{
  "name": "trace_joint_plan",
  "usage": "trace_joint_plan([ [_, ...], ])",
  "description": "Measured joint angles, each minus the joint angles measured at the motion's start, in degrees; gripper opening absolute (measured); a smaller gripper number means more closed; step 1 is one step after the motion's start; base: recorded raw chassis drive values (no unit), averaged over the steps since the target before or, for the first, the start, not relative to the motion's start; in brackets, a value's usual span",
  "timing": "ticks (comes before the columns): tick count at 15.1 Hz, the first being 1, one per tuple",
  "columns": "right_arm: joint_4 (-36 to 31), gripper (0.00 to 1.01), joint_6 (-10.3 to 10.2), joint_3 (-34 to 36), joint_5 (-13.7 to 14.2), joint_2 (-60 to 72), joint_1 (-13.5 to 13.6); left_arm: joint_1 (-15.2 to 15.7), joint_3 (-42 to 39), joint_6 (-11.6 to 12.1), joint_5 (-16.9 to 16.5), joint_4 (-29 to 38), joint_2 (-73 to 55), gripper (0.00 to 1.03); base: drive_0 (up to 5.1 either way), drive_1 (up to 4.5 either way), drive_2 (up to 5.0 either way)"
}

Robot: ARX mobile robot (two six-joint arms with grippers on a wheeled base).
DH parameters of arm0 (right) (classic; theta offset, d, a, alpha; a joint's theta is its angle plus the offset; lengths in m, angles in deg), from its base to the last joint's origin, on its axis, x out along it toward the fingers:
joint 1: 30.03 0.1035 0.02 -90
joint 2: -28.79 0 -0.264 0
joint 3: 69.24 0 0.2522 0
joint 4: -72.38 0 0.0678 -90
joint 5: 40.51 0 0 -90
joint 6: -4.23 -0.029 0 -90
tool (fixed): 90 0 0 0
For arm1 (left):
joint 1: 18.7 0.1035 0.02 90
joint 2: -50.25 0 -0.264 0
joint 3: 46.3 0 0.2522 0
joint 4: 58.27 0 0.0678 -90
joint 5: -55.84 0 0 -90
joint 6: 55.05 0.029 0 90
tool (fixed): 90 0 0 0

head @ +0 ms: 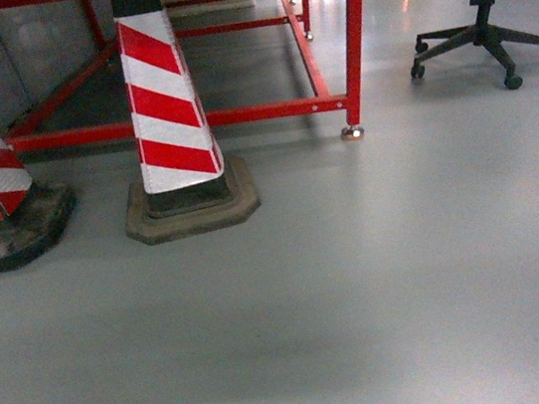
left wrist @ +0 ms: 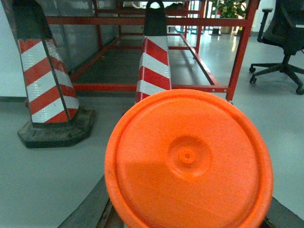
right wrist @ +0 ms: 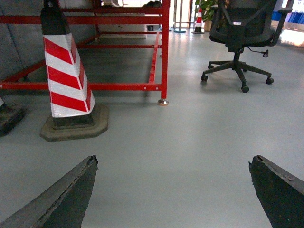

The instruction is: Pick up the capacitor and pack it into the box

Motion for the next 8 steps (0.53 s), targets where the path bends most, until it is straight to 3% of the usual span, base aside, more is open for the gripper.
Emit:
trace_joint_plan([
  [8,-0.11,0.98,0.0,-0.02,0.02,0.0,0.0,0.0,0.0,-0.02,0.11,0.04,0.0,0.44,-5.0,2.48,2.5],
])
